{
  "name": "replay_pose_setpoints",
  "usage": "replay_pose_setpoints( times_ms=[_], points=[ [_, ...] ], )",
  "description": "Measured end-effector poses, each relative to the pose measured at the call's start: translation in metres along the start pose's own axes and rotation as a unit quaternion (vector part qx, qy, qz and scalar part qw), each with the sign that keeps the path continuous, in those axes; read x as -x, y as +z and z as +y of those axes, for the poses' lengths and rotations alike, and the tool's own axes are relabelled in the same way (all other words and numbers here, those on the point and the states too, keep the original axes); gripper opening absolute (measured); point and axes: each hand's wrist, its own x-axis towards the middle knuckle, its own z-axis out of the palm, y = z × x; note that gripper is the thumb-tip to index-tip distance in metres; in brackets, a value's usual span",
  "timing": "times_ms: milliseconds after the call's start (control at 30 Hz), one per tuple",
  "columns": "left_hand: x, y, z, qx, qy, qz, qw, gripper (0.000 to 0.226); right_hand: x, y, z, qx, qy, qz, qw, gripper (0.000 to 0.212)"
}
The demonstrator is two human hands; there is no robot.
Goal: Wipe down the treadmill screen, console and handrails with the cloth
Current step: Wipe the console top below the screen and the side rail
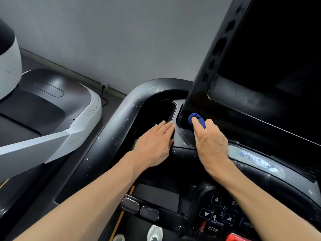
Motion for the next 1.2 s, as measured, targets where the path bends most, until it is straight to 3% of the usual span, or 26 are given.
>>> replay_pose_setpoints(
  times_ms=[100, 267, 467, 600, 700, 900, 1067, 1200],
  points=[
    [-0.002, 0.002, 0.0, 0.006, 0.0, 0.002, 1.0, 0.058, 0.012, -0.004, 0.016, 0.004, 0.012, -0.021, 1.0, 0.044],
    [-0.003, -0.001, 0.007, 0.012, -0.011, 0.012, 1.0, 0.059, -0.02, -0.005, -0.006, -0.019, -0.098, 0.0, 0.995, 0.043],
    [-0.001, -0.005, 0.008, -0.01, -0.009, 0.01, 1.0, 0.06, -0.001, -0.006, 0.018, -0.044, -0.098, -0.006, 0.994, 0.044],
    [-0.003, -0.004, 0.01, -0.023, -0.011, 0.007, 1.0, 0.059, -0.022, -0.001, 0.005, -0.07, -0.156, 0.004, 0.985, 0.035],
    [-0.002, -0.007, 0.013, -0.052, -0.012, 0.006, 0.999, 0.06, -0.024, 0.004, 0.011, -0.119, -0.187, -0.045, 0.974, 0.033],
    [-0.001, -0.007, 0.015, -0.054, -0.011, 0.01, 0.998, 0.059, -0.012, -0.002, 0.037, -0.168, -0.119, -0.087, 0.975, 0.025],
    [-0.002, -0.007, 0.016, -0.082, 0.003, 0.023, 0.996, 0.056, -0.008, 0.008, 0.003, -0.126, -0.115, -0.044, 0.984, 0.051],
    [-0.004, -0.004, 0.017, -0.099, 0.016, 0.08, 0.992, 0.052, 0.005, 0.01, 0.021, -0.069, -0.028, 0.036, 0.997, 0.055]
  ],
)
